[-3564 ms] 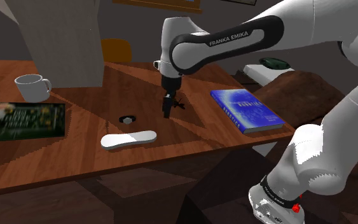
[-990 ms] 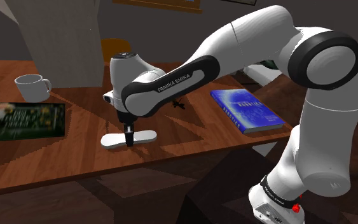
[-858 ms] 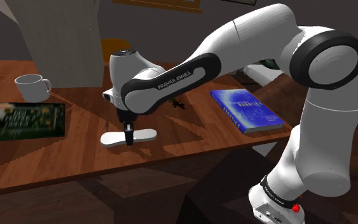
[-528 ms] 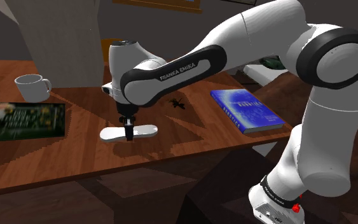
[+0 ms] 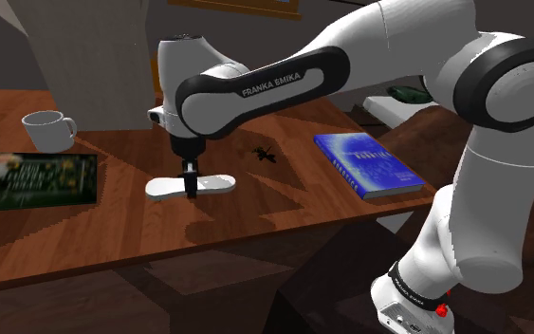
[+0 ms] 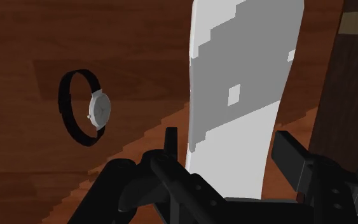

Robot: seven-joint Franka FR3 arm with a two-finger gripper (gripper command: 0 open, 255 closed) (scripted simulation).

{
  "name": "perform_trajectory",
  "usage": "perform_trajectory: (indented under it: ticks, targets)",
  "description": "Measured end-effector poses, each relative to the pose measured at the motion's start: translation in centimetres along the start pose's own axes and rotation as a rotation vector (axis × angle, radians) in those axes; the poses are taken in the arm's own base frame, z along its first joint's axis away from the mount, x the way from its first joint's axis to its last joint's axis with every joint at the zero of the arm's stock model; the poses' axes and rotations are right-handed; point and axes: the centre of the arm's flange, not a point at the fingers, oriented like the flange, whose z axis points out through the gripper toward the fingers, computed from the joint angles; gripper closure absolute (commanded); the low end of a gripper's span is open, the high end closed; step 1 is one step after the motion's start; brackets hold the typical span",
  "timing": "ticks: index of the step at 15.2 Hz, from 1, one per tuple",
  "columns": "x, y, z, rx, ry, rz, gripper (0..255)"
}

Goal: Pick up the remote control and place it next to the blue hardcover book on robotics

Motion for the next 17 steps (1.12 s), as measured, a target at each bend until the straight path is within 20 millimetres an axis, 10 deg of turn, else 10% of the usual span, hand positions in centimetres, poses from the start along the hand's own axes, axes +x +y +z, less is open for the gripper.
perform_trajectory:
  ticks: [7,17]
  targets:
    - [-1.5,0.8,-2.6,0.0,0.0,0.0,255]
    - [-12.8,6.9,-3.1,0.0,-0.001,0.001,255]
